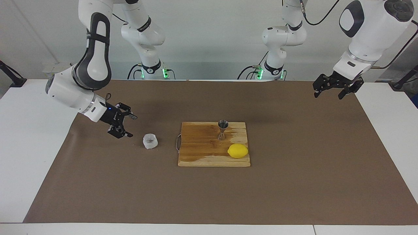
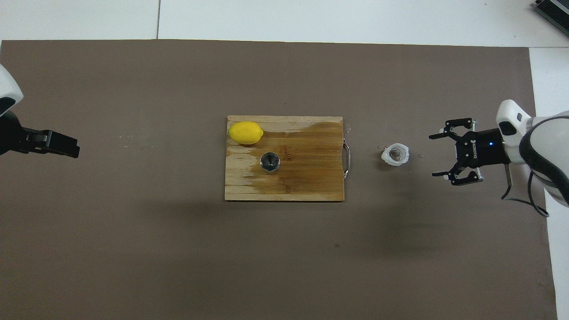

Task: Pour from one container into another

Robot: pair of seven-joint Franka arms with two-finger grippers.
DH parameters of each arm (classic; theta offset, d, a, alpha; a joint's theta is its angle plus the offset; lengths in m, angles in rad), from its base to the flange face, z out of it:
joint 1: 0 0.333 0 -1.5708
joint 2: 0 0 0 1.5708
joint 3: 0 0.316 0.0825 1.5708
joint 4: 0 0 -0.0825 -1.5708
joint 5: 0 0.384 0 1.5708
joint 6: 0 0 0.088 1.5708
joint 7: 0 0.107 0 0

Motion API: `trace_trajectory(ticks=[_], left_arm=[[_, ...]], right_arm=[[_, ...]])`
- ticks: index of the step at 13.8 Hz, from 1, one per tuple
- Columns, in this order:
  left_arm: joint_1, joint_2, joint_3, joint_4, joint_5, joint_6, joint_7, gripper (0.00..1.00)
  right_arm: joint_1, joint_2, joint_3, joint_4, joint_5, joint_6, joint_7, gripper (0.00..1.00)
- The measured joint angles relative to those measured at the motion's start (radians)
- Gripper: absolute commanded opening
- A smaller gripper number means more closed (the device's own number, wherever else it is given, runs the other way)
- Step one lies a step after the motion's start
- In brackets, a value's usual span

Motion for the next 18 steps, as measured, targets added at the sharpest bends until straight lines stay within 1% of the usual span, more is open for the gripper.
trace_trajectory(ticks=[2,4,6,10,12,14,16,18], left_arm=[[0.0,0.0,0.0,0.0,0.0,0.0,0.0,1.0],[0.0,0.0,0.0,0.0,0.0,0.0,0.0,1.0],[0.0,0.0,0.0,0.0,0.0,0.0,0.0,1.0],[0.0,0.0,0.0,0.0,0.0,0.0,0.0,1.0],[0.0,0.0,0.0,0.0,0.0,0.0,0.0,1.0],[0.0,0.0,0.0,0.0,0.0,0.0,0.0,1.0],[0.0,0.0,0.0,0.0,0.0,0.0,0.0,1.0],[0.0,0.0,0.0,0.0,0.0,0.0,0.0,1.0]], right_arm=[[0.013,-0.02,0.002,-0.001,-0.086,0.001,0.225,1.0],[0.04,-0.017,0.002,-0.002,-0.183,0.009,0.471,1.0],[0.081,-0.014,0.003,-0.002,-0.288,0.017,0.706,1.0],[0.163,-0.013,0.005,0.0,-0.497,0.02,1.121,1.0],[0.197,-0.023,0.005,0.006,-0.577,0.009,1.33,1.0],[0.232,-0.048,0.008,0.031,-0.593,-0.05,1.53,1.0],[0.244,-0.087,0.014,0.077,-0.588,-0.116,1.706,1.0],[0.241,-0.132,0.012,0.147,-0.542,-0.214,1.864,1.0]])
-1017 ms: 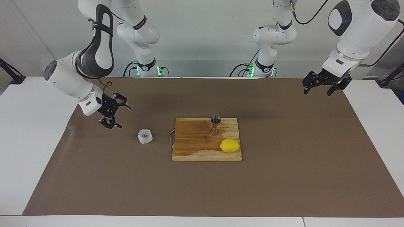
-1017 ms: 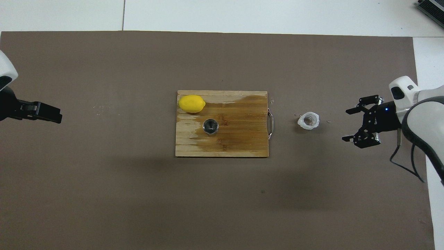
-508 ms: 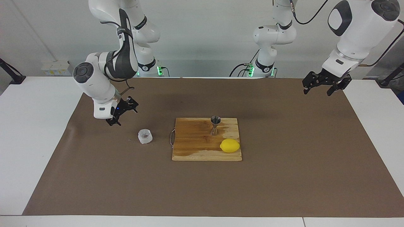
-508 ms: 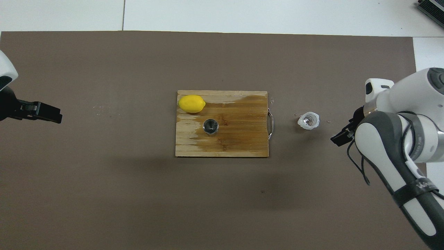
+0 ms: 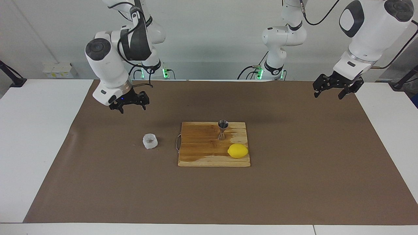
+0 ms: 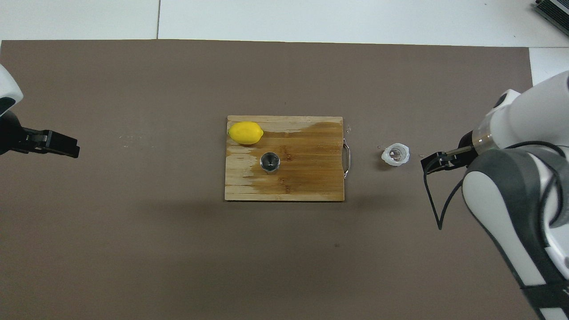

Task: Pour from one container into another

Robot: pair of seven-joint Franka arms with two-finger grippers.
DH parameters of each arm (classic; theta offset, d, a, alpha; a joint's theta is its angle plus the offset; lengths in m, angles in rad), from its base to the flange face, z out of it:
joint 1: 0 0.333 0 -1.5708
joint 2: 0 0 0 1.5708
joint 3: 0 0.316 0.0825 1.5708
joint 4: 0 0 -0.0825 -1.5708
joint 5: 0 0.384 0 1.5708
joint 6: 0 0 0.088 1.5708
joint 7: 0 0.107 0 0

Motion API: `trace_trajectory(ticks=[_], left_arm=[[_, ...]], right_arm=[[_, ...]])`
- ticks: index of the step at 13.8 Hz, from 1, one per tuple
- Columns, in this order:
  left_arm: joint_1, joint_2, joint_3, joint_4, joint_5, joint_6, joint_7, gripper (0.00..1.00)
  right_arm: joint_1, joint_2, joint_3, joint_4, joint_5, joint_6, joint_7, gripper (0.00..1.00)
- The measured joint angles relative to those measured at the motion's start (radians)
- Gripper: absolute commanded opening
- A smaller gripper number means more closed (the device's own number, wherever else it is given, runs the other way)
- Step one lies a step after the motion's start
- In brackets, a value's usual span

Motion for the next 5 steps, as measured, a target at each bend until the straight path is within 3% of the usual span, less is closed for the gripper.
trace_trajectory(ticks=[3,5], left_arm=[[0.0,0.0,0.0,0.0,0.0,0.0,0.0,1.0],[0.0,0.0,0.0,0.0,0.0,0.0,0.0,1.0]], right_arm=[[-0.006,-0.052,-0.003,0.118,0.021,-0.115,0.102,1.0],[-0.017,-0.07,-0.011,0.139,0.022,-0.14,0.114,1.0]])
